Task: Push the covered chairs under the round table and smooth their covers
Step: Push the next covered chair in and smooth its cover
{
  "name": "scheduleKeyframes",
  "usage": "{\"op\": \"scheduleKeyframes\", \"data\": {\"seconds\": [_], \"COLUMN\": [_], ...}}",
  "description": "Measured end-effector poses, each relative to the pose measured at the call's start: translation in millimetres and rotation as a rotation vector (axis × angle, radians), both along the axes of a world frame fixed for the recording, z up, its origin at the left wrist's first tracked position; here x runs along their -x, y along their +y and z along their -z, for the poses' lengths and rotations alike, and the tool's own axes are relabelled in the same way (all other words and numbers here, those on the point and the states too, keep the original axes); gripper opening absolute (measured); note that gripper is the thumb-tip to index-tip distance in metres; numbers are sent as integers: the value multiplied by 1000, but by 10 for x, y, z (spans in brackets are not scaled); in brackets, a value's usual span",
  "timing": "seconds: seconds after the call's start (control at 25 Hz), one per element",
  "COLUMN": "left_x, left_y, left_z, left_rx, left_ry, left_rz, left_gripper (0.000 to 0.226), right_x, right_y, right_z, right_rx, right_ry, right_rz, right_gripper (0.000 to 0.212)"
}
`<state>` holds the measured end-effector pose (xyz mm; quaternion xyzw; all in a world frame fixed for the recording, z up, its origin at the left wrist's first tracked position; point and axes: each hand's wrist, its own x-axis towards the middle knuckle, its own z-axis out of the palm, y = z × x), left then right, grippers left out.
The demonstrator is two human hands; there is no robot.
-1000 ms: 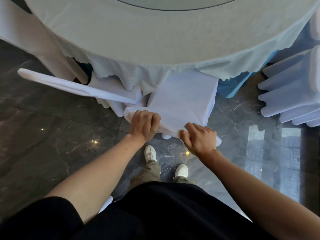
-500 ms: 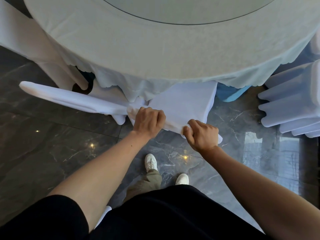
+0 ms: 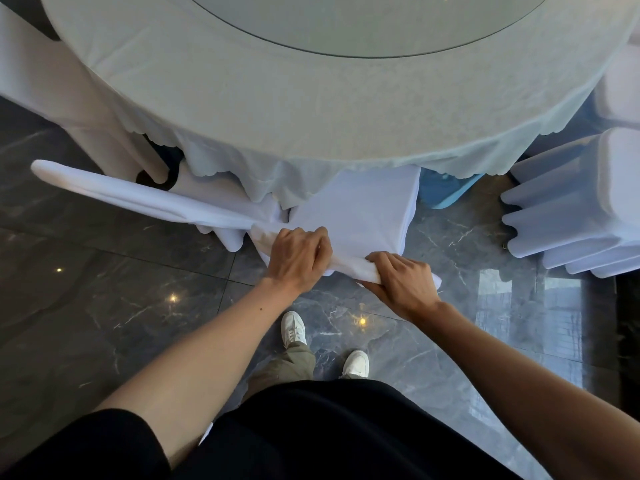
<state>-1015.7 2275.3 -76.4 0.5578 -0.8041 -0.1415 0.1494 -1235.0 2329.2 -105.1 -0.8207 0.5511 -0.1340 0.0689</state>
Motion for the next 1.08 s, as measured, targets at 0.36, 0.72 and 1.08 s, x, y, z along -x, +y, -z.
{"op": "scheduleKeyframes", "data": {"seconds": [0.36,0.72,1.08], "left_x": [66,469,265], "left_y": [60,348,320], "left_z": [-18,15,7], "left_rx": [-30,-68,-104], "left_ry": [-23,-14,-138], "left_rz": [3,39,66], "left_gripper": [34,45,50], "right_x": [46,491,251], "right_y": [73,368,381], "right_z": [-68,-79,-14], "right_rx": [16,-7,105], "right_ry": [16,-17,-74], "right_rz": [-25,0,-5], "right_gripper": [54,46,46]}}
